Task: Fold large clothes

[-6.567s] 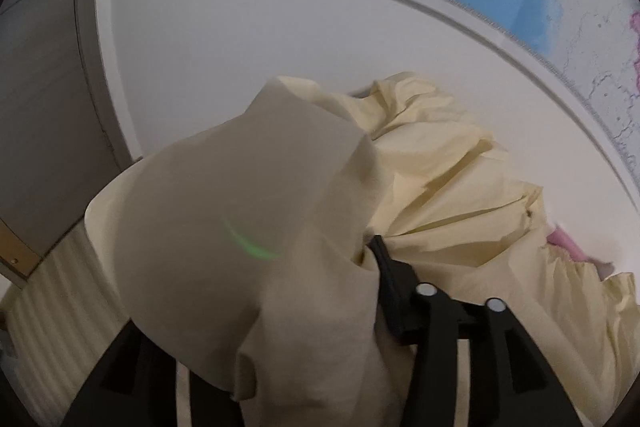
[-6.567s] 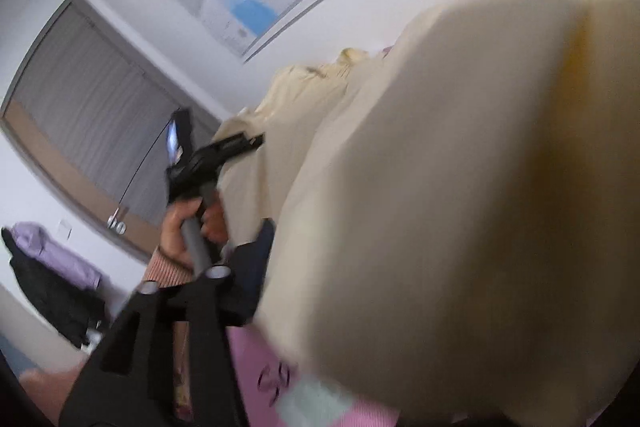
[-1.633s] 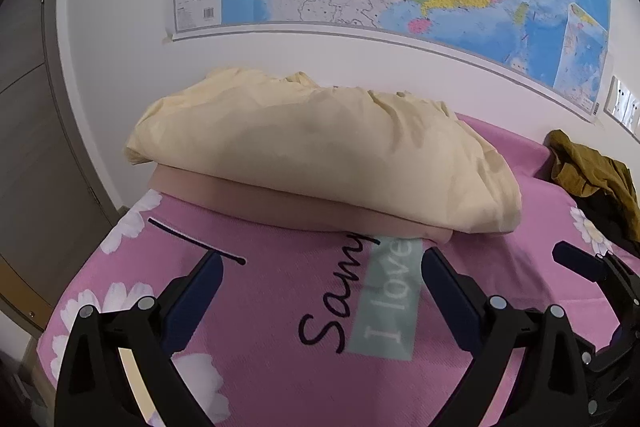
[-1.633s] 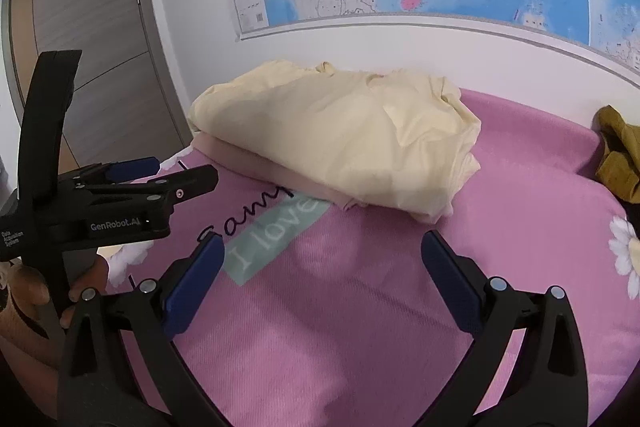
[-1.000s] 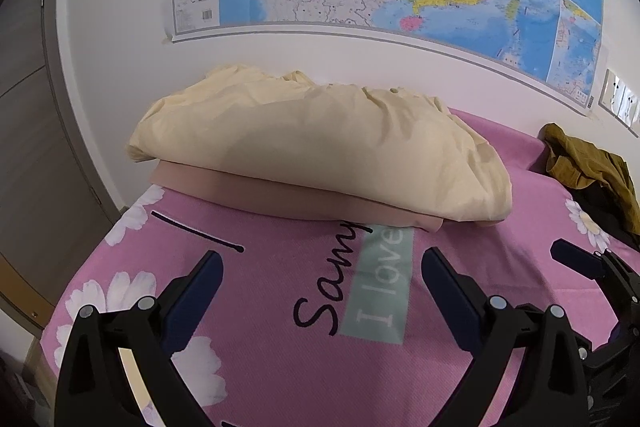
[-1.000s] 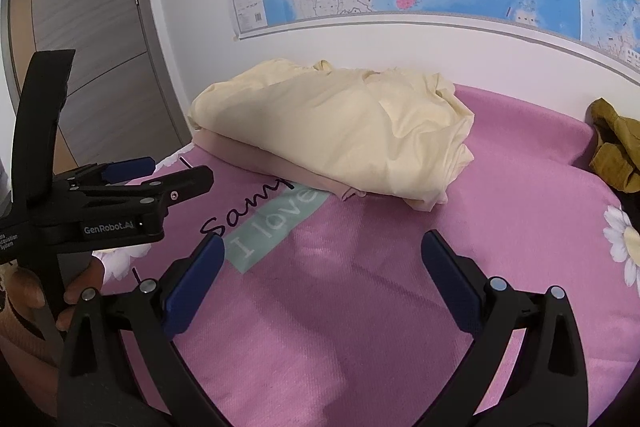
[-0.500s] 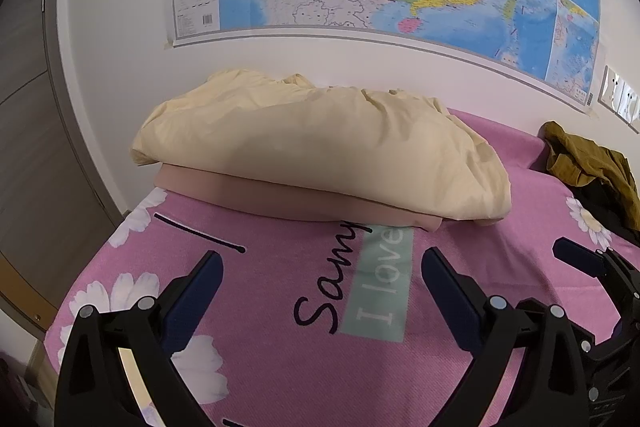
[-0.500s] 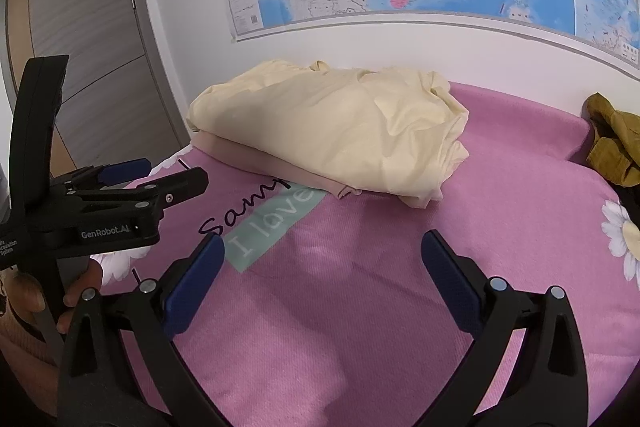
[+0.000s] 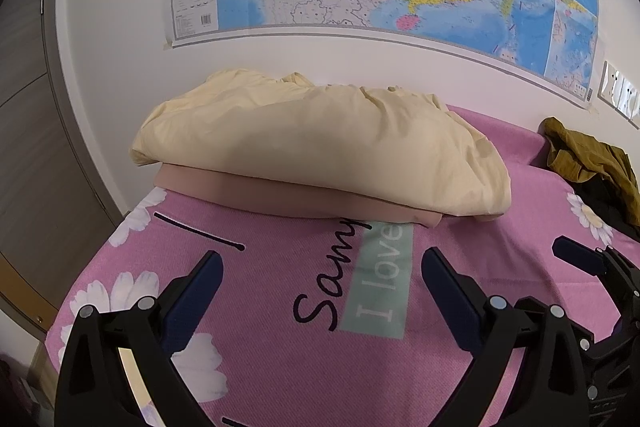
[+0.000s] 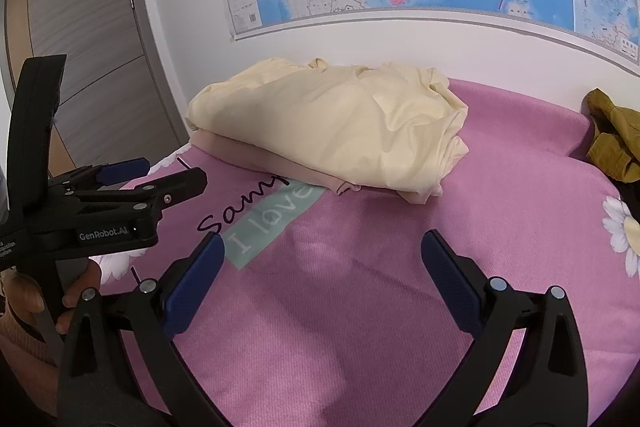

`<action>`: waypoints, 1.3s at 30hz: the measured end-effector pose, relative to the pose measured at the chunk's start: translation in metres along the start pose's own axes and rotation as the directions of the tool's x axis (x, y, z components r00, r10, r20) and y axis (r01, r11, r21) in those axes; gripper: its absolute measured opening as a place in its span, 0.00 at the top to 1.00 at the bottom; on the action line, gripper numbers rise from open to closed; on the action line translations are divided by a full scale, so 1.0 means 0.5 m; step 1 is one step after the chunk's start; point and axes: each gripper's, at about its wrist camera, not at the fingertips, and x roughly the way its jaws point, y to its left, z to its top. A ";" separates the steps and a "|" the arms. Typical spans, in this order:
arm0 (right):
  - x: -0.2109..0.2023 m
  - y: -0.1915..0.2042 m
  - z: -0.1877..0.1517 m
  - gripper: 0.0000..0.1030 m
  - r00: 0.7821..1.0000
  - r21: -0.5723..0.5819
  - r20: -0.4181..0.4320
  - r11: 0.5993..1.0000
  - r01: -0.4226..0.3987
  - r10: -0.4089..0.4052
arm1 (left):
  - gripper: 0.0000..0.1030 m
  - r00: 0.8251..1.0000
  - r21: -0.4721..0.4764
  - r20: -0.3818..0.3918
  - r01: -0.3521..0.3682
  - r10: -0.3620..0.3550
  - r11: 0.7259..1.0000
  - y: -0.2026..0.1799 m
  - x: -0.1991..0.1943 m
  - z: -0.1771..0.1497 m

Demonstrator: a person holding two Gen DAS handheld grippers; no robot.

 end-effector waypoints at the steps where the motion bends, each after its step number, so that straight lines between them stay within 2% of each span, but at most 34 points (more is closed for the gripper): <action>1: 0.000 0.000 0.000 0.06 1.000 0.001 -0.001 1.000 -0.003 0.003 | 0.07 1.000 0.001 0.000 0.001 -0.001 1.000 0.000 0.000 0.000; 39: -0.002 0.003 -0.003 0.06 1.000 0.007 -0.002 1.000 0.000 0.000 | 0.07 1.000 0.012 -0.007 0.011 -0.011 1.000 -0.007 0.004 -0.005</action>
